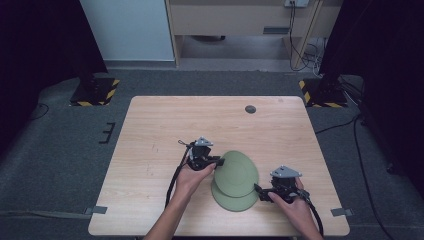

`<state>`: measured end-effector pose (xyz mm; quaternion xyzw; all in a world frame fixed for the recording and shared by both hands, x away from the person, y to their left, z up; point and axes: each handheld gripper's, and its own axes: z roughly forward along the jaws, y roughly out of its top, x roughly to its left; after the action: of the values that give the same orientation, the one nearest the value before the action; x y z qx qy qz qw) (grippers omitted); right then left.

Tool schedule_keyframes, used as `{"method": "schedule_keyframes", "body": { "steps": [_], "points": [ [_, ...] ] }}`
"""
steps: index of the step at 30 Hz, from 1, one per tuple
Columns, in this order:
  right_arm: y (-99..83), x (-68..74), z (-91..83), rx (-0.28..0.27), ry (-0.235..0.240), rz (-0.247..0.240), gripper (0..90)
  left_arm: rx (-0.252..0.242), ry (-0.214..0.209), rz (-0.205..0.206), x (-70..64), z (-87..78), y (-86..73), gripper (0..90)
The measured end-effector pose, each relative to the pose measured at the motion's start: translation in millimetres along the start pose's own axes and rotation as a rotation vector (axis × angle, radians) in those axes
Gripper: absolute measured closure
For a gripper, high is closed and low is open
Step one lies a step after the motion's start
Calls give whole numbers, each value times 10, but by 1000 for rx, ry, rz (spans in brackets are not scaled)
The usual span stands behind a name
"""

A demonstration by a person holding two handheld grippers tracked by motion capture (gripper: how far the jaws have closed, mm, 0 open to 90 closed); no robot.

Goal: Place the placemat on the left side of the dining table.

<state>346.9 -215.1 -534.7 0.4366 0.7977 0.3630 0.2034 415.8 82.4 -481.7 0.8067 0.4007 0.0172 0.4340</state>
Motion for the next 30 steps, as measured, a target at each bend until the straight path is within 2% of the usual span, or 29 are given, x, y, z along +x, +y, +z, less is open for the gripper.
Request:
{"method": "schedule_keyframes", "body": {
  "steps": [8,20,22,27,30],
  "points": [
    [1,3,-1,0,-1,0,37,-8,-14,-6,15,-18,20,841],
    [4,5,-4,0,-4,-3,35,-13,1,6,5,-47,42,853],
    [5,6,-2,-1,-4,-3,35,-9,2,12,1,-44,42,852],
    [5,10,4,-2,-5,1,34,14,-30,9,3,-15,30,839],
    [5,15,12,-4,-7,4,29,30,-27,16,-4,7,19,828]
  ]
}}
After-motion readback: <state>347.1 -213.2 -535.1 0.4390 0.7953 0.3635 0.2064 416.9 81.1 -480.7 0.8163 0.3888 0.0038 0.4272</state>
